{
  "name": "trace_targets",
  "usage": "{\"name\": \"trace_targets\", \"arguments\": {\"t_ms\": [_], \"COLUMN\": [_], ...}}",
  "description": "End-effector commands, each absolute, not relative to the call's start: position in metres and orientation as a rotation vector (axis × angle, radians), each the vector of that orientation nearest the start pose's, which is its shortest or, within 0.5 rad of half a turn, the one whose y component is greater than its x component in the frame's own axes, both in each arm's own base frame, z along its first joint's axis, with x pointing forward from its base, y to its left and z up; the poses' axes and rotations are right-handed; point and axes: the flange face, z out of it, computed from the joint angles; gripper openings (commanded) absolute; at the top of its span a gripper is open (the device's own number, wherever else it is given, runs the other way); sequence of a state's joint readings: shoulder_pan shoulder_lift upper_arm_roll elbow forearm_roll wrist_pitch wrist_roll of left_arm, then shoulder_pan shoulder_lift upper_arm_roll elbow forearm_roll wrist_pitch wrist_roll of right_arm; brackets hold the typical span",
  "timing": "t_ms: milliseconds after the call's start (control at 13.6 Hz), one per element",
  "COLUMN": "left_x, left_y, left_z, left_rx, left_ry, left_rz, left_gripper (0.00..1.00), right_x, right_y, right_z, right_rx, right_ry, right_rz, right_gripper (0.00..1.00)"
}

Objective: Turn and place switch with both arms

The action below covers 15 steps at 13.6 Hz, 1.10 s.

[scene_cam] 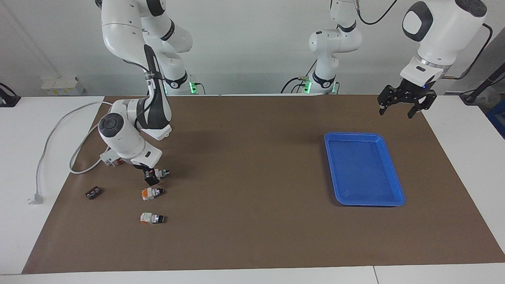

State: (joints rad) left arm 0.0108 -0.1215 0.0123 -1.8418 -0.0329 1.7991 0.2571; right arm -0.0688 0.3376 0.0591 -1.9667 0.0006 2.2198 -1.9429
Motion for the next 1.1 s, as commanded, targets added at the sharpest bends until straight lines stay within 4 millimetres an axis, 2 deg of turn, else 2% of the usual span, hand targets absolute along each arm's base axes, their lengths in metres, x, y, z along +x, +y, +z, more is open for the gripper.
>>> {"name": "trace_targets", "arguments": {"t_ms": [0, 73, 147, 293, 366, 513, 659, 879, 953, 1026], "left_x": [0.522, 0.522, 0.522, 0.522, 0.522, 0.522, 0.521, 0.522, 0.522, 0.524], "left_y": [0.009, 0.009, 0.009, 0.009, 0.009, 0.009, 0.012, 0.015, 0.009, 0.003], "left_z": [0.581, 0.581, 0.581, 0.581, 0.581, 0.582, 0.582, 0.583, 0.583, 0.585], "left_rx": [-3.141, -3.141, -3.141, -3.141, -3.141, -3.139, -3.140, -3.140, -3.139, -3.137], "left_ry": [0.377, 0.377, 0.377, 0.377, 0.377, 0.387, 0.378, 0.365, 0.377, 0.383], "left_rz": [-0.158, -0.158, -0.158, -0.158, -0.158, -0.158, -0.158, -0.168, -0.170, -0.189], "left_gripper": [1.00, 1.00, 1.00, 1.00, 1.00, 1.00, 1.00, 1.00, 1.00, 1.00], "right_x": [0.595, 0.596, 0.596, 0.594, 0.594, 0.594, 0.593, 0.585, 0.583, 0.581], "right_y": [-0.015, -0.017, -0.017, -0.024, -0.027, -0.027, -0.029, -0.015, -0.004, 0.017], "right_z": [0.287, 0.287, 0.287, 0.286, 0.286, 0.290, 0.299, 0.323, 0.328, 0.337], "right_rx": [1.842, 1.839, 1.843, 1.903, 1.920, 1.977, 2.105, 2.263, 2.278, 2.238], "right_ry": [2.655, 2.651, 2.649, 2.623, 2.615, 2.578, 2.509, 2.477, 2.490, 2.525], "right_rz": [0.003, 0.014, 0.016, 0.041, 0.048, 0.051, 0.136, 0.224, 0.207, 0.209], "right_gripper": [0.99, 0.94, 0.76, 0.14, 0.00, 0.00, 0.00, 0.00, 0.00, 0.00]}}
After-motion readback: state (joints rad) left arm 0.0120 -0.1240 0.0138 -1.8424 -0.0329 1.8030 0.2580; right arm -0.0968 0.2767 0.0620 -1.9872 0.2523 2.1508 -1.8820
